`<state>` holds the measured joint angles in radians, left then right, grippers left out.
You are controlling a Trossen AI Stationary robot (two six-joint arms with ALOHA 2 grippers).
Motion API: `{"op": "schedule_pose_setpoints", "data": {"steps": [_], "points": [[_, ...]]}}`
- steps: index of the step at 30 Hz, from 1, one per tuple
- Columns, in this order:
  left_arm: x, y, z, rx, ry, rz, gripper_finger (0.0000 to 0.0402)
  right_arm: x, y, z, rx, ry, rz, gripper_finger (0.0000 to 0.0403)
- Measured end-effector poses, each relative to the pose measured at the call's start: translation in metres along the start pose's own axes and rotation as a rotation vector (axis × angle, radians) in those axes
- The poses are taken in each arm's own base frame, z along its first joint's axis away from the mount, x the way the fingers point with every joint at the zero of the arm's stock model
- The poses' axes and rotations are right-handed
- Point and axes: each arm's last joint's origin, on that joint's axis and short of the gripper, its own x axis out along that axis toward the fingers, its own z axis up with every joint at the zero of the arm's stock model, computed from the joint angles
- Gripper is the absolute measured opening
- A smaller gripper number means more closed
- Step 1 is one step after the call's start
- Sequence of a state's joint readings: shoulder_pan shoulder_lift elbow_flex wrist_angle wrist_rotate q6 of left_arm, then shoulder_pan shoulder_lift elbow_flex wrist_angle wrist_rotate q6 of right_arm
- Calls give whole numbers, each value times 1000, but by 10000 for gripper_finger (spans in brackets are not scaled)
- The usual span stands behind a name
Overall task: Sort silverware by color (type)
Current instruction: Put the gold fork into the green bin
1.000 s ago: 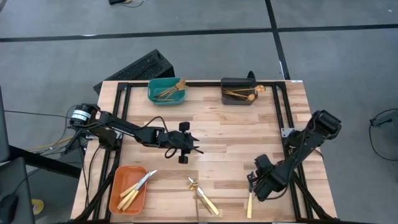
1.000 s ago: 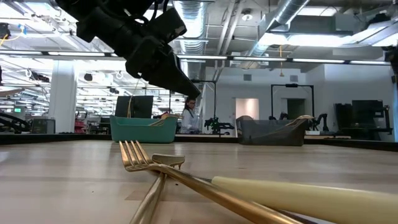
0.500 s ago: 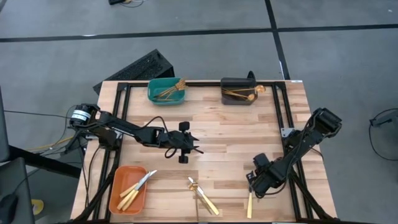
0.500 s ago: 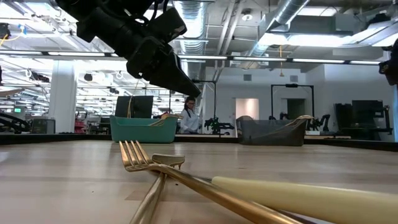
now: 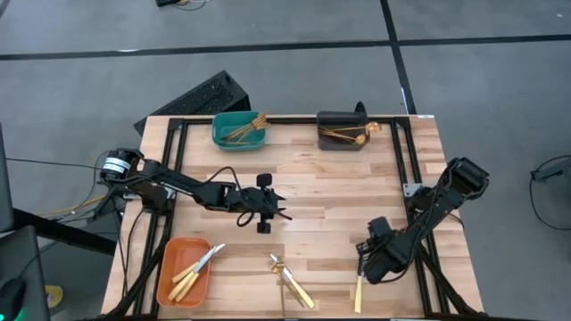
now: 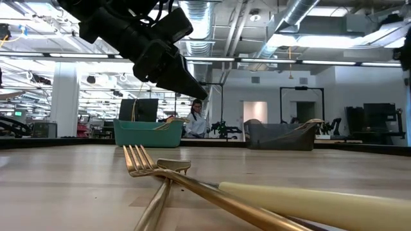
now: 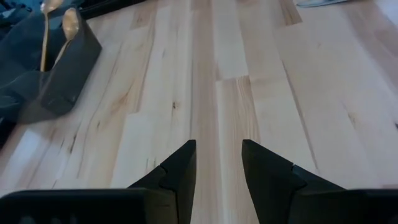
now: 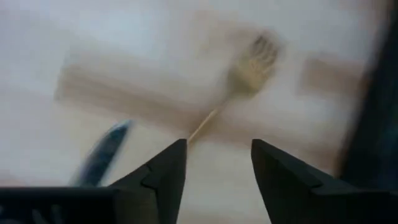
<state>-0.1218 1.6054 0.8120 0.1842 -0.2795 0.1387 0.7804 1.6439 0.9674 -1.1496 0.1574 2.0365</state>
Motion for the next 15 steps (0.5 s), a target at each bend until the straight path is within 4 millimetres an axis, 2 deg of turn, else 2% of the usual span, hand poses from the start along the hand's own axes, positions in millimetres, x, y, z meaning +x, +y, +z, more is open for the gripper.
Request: {"op": "schedule_pose_setpoints", "data": {"steps": [3, 7, 15], "points": [[0, 0, 0, 0, 1, 3, 116, -1, 4, -1, 15, 24, 32, 213], [0, 0, -1, 1, 9, 2, 116, 2, 3, -1, 40, 23, 28, 198], [0, 0, -2, 4, 22, 0, 116, 22, -9, 2, 94, -16, -37, 165]]}}
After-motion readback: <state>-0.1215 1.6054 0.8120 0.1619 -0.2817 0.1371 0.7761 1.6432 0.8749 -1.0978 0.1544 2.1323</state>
